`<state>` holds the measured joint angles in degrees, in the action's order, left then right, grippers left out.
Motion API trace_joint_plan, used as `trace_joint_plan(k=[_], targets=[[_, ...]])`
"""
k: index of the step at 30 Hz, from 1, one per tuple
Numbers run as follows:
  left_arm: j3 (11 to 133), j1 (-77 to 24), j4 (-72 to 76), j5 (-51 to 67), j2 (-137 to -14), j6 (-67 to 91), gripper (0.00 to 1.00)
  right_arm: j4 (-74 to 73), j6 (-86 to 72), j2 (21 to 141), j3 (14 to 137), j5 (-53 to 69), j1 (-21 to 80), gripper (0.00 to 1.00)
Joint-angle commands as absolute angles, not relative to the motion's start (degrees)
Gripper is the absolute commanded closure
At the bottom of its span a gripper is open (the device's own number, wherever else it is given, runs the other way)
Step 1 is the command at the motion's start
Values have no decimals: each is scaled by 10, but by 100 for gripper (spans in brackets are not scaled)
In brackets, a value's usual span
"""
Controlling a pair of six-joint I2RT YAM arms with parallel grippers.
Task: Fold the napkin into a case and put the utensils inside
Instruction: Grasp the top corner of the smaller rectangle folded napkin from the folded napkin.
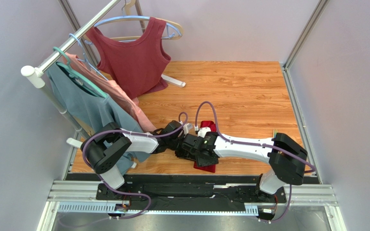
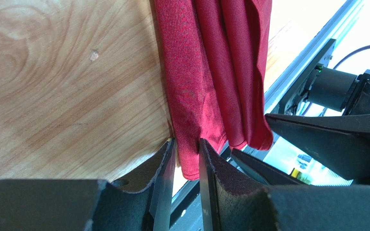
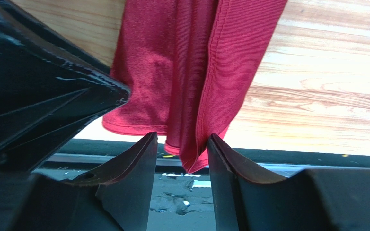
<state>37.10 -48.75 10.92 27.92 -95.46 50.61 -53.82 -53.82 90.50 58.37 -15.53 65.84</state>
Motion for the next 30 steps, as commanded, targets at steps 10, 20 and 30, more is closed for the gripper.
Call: trace_joint_plan(k=[10, 20, 30], targets=[[349, -490, 146, 300, -947, 521, 62, -554, -544, 948, 618, -209, 668, 60], [368, -490, 123, 294, -966, 502, 69, -542, -540, 964, 621, -203, 668, 67], [368, -498, 130, 291, -969, 504, 71, -527, -535, 967, 618, -193, 667, 52]])
